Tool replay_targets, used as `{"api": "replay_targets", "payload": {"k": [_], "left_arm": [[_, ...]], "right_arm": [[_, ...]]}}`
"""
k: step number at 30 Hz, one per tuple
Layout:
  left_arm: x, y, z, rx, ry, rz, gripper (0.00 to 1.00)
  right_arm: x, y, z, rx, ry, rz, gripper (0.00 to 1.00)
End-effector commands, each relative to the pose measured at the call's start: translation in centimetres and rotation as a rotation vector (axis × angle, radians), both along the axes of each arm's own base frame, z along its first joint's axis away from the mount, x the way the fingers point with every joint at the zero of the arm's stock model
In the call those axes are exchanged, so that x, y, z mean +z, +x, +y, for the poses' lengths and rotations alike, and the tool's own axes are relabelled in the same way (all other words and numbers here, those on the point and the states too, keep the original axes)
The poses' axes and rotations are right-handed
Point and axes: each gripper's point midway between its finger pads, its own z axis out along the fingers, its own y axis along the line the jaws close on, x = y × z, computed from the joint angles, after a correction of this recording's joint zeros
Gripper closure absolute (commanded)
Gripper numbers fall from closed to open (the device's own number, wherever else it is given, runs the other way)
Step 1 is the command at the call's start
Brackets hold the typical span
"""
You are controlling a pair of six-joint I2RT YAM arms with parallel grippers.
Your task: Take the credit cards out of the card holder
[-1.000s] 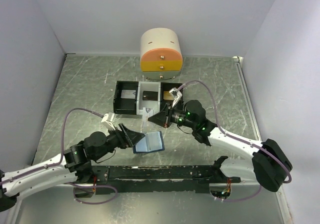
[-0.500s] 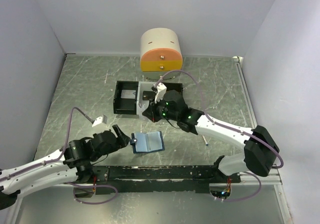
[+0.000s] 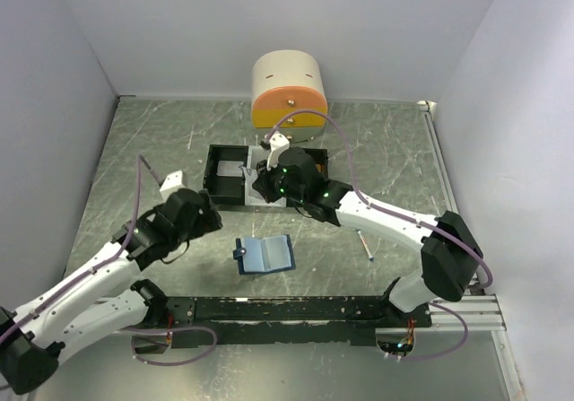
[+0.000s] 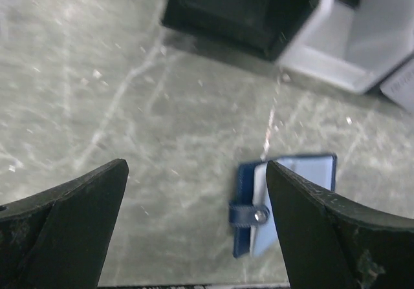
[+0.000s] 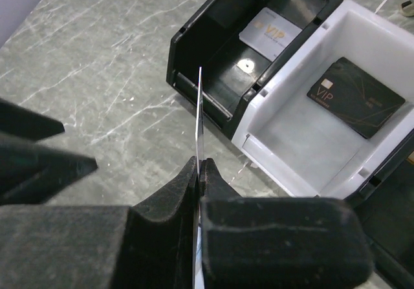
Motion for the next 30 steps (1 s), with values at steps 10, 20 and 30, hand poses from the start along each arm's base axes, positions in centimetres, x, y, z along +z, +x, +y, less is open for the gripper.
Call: {"api": "replay_targets", "payload": {"k": [10,20,30], "left_arm": [[7.0,8.4,12.2,0.076,0.092,-0.075,0.01],[4.7,8.8,15.9,0.179,0.013,-0.109,0.03],[6.3,7.0,17.2,0.280,0.064,-0.191,0.02]], "right_arm": [[2.9,1.9,1.3,-0.014,-0.002,-0.066,1.00],[2.9,4.5,3.6,0.009,-0.082,-0.103,1.00],[1.0,7.2,7.3,0.027,-0.204,-0.144,1.00]]}}
